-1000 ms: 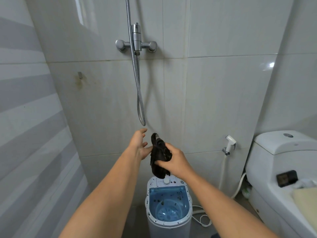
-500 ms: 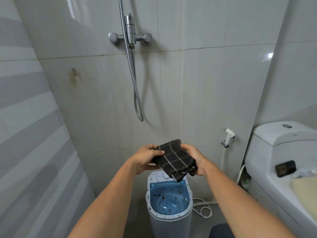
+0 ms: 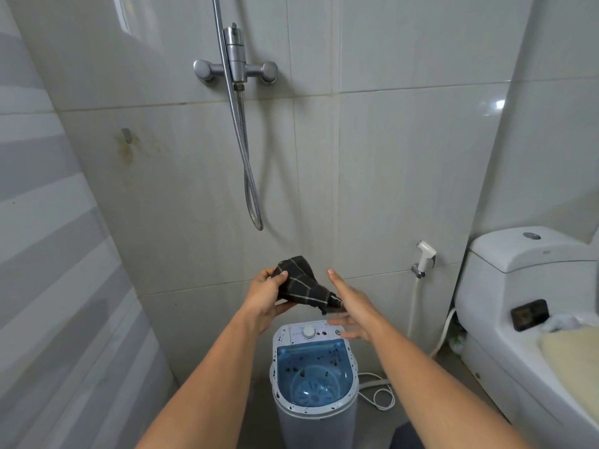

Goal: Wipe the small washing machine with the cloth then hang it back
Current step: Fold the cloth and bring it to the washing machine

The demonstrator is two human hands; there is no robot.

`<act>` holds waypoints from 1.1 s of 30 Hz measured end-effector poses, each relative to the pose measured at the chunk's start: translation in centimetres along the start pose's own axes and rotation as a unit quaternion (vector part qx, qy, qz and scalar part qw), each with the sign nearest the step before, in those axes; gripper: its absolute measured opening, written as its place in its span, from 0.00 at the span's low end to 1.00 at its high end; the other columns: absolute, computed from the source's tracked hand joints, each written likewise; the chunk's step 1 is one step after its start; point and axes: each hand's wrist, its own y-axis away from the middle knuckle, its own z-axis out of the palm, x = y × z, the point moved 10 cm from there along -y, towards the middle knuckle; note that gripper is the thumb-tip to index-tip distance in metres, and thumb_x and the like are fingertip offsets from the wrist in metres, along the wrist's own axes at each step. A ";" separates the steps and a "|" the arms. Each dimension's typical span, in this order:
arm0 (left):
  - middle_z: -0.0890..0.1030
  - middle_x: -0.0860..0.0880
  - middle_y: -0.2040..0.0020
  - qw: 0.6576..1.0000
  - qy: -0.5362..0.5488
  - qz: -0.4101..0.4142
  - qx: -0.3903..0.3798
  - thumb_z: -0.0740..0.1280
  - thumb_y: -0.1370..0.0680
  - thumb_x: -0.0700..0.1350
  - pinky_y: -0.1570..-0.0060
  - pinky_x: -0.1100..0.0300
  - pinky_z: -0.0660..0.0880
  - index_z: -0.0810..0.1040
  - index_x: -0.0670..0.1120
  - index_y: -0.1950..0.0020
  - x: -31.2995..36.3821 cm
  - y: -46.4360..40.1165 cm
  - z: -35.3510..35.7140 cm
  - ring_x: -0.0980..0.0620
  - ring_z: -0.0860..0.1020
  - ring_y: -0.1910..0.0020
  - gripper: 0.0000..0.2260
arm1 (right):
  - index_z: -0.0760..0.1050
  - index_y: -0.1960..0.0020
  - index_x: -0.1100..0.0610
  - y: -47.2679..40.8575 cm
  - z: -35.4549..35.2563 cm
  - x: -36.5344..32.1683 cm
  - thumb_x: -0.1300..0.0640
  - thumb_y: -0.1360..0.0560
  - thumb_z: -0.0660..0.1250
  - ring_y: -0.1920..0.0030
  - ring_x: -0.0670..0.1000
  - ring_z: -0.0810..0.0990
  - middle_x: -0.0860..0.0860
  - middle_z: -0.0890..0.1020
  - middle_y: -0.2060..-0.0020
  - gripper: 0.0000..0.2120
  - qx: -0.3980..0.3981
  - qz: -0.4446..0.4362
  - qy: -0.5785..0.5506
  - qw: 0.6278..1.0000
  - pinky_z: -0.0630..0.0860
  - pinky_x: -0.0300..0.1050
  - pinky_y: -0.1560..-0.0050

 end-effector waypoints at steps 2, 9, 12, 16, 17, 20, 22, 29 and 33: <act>0.83 0.40 0.48 1.000 0.019 0.013 -0.005 0.65 0.18 0.42 0.54 0.48 0.82 0.73 0.45 0.47 0.0 0.0 0.1 0.44 0.82 0.47 0.02 | 0.71 0.35 0.45 0.3 2.6 1.3 0.18 0.39 0.66 0.47 0.56 0.88 0.54 0.87 0.44 0.43 -0.103 0.071 -0.062 0.990 0.79 0.61 0.43; 0.83 0.40 0.45 0.996 -0.071 0.032 0.051 0.68 0.21 0.40 0.49 0.51 0.82 0.71 0.45 0.39 0.1 0.4 -2.3 0.50 0.82 0.55 0.12 | 0.74 0.36 0.60 -0.7 3.1 -1.4 0.70 0.24 0.70 0.46 0.63 0.82 0.67 0.80 0.39 0.18 -0.086 -0.022 -0.280 0.956 0.83 0.56 0.54; 0.81 0.44 0.45 0.989 -0.133 0.067 0.016 0.66 0.21 0.36 0.53 0.56 0.81 0.63 0.52 0.25 0.8 0.7 -2.0 0.48 0.82 0.49 0.26 | 0.77 0.40 0.56 -0.8 3.1 -1.8 0.70 0.24 0.68 0.47 0.61 0.81 0.63 0.82 0.44 0.16 -0.088 -0.044 -0.231 0.968 0.81 0.53 0.56; 0.67 0.47 0.29 0.939 -0.311 0.145 -0.002 0.65 0.23 0.37 0.35 0.54 0.74 0.57 0.58 0.20 1.6 1.0 -1.4 0.50 0.70 0.31 0.35 | 0.77 0.38 0.55 -1.1 3.1 -2.1 0.69 0.25 0.69 0.42 0.64 0.83 0.63 0.84 0.42 0.18 -0.091 -0.064 -0.168 0.979 0.81 0.63 0.42; 0.60 0.47 0.23 0.908 -0.380 0.175 0.005 0.66 0.25 0.39 0.28 0.51 0.67 0.58 0.59 0.21 1.9 0.9 -1.3 0.48 0.63 0.25 0.36 | 0.78 0.39 0.54 -1.2 3.0 -2.3 0.69 0.26 0.70 0.41 0.65 0.82 0.64 0.84 0.42 0.19 -0.091 -0.072 -0.153 0.981 0.78 0.67 0.38; 0.59 0.48 0.20 0.822 -0.524 0.215 -0.057 0.69 0.32 0.49 0.23 0.46 0.58 0.64 0.60 0.22 1.3 1.6 0.6 0.43 0.56 0.21 0.38 | 0.75 0.33 0.54 -1.0 2.9 -3.2 0.72 0.27 0.69 0.42 0.64 0.82 0.65 0.82 0.39 0.25 -0.100 -0.095 -0.117 0.983 0.81 0.64 0.43; 0.76 0.52 0.33 0.828 -0.516 0.187 -0.116 0.73 0.36 0.52 0.32 0.46 0.73 0.71 0.59 0.27 0.1 1.7 1.4 0.46 0.73 0.32 0.36 | 0.68 0.25 0.50 -0.5 2.9 -4.0 0.71 0.26 0.68 0.43 0.60 0.82 0.61 0.79 0.37 0.34 -0.108 -0.104 -0.084 0.985 0.84 0.54 0.54; 0.82 0.54 0.63 0.820 -0.531 0.200 -0.073 0.74 0.29 0.54 0.59 0.55 0.78 0.77 0.55 0.56 0.1 1.0 1.4 0.54 0.80 0.63 0.08 | 0.61 0.21 0.46 -0.5 1.1 -3.5 0.54 0.26 0.75 0.42 0.56 0.82 0.57 0.77 0.32 0.38 -0.046 -0.114 -0.097 0.988 0.83 0.54 0.48; 0.82 0.55 0.59 0.852 -0.464 0.244 0.016 0.70 0.24 0.53 0.62 0.58 0.75 0.76 0.53 0.49 1.3 1.9 1.1 0.55 0.80 0.59 0.08 | 0.65 0.25 0.47 -0.3 -0.6 -1.2 0.36 0.27 0.72 0.45 0.52 0.83 0.54 0.81 0.39 0.36 0.088 -0.103 -0.108 0.985 0.79 0.52 0.48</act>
